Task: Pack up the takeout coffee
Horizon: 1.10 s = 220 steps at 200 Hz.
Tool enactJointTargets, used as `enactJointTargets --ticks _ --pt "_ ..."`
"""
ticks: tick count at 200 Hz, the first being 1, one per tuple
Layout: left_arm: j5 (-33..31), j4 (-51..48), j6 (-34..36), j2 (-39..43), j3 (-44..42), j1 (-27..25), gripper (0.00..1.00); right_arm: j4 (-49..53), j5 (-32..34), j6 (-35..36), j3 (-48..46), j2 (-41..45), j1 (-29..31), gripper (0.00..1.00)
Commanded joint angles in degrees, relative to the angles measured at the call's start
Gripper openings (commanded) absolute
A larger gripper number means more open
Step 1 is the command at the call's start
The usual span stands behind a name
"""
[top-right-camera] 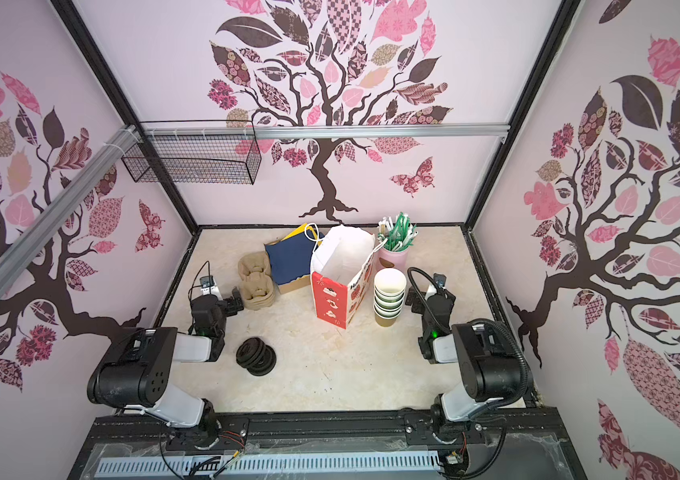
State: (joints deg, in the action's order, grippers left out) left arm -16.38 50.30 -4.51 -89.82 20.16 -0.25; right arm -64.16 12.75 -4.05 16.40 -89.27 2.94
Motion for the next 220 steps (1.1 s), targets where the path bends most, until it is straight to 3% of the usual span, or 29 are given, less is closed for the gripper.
enactJointTargets --ticks 1,165,182,200,220 --pt "0.3 0.2 0.1 0.8 1.2 0.0 0.97 -1.3 0.0 0.1 0.1 0.3 0.2 1.00" --pt "0.7 1.5 -0.1 1.0 0.7 0.1 0.97 -5.0 -0.2 0.0 -1.7 0.7 0.2 1.00" --pt "0.9 0.5 0.5 3.4 0.6 0.0 0.97 -4.4 -0.1 0.3 -2.9 4.1 0.2 1.00" --pt "-1.1 -8.9 -0.3 10.8 1.9 0.0 0.97 0.9 2.2 -0.1 -3.4 11.1 0.2 1.00" --pt "-1.6 -18.1 -2.5 19.4 3.0 -0.1 0.97 15.7 5.8 -2.2 -1.4 21.3 0.2 1.00"
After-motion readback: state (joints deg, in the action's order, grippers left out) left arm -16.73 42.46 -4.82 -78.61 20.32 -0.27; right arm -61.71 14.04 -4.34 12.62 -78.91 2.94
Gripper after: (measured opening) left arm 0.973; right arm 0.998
